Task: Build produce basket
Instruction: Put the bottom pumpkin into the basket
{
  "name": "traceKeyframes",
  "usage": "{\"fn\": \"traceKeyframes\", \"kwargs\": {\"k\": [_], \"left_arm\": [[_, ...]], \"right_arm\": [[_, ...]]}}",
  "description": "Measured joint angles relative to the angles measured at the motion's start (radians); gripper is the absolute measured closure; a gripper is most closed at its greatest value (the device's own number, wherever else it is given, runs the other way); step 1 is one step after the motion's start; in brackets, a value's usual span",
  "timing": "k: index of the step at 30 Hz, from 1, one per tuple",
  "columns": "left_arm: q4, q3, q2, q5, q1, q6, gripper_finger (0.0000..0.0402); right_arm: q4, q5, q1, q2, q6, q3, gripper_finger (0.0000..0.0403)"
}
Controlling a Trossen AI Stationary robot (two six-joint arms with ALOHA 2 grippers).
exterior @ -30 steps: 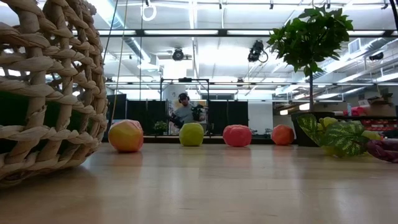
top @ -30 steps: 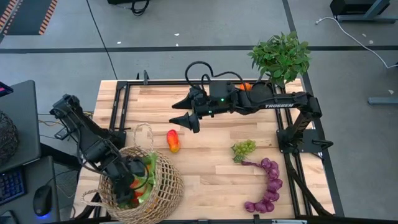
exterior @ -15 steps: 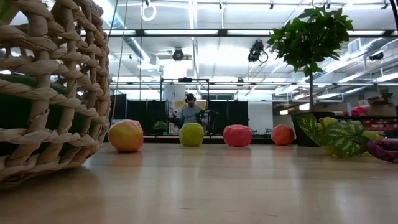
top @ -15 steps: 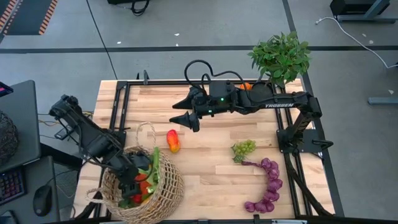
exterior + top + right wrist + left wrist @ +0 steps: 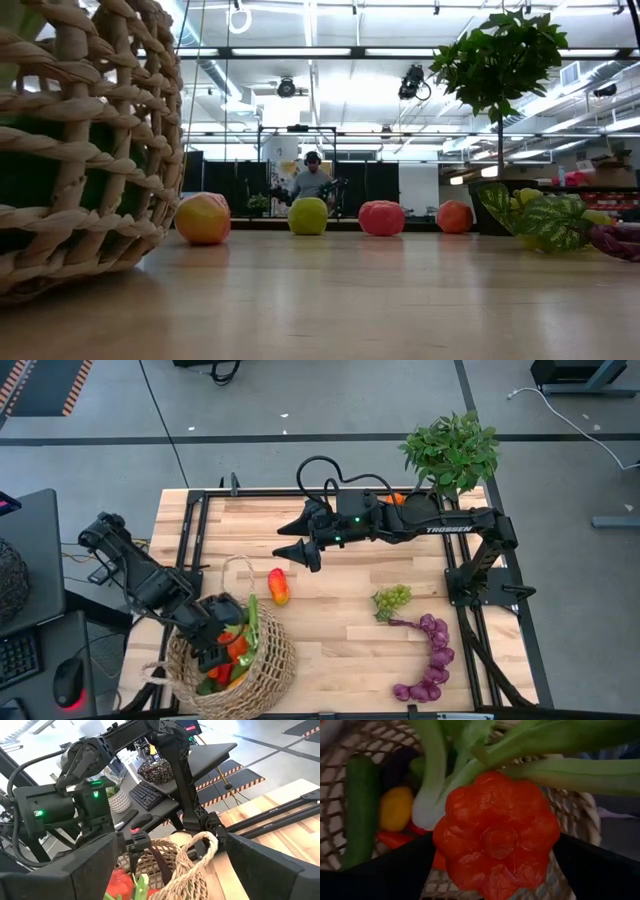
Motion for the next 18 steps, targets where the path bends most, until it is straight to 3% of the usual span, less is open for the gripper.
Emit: {"fn": "traceKeyframes", "kwargs": {"k": [5, 9, 18], "left_arm": [[-0.018, 0.001, -0.032, 0.05, -0.003, -0.002, 0.0002], [-0.124, 0.0, -0.025, 0.116, -0.035, -0.005, 0.0002], [-0.159, 0.0, 0.078, 0.146, -0.069, 0.087, 0.0002]], "right_arm": [[-0.001, 0.0, 0.0, 0.0, 0.0, 0.0, 0.0031], [-0.002, 0.0, -0.003, 0.0, 0.0, -0.002, 0.0031], [-0.036, 0.0, -0.003, 0.0, 0.007, -0.002, 0.0031]]}}
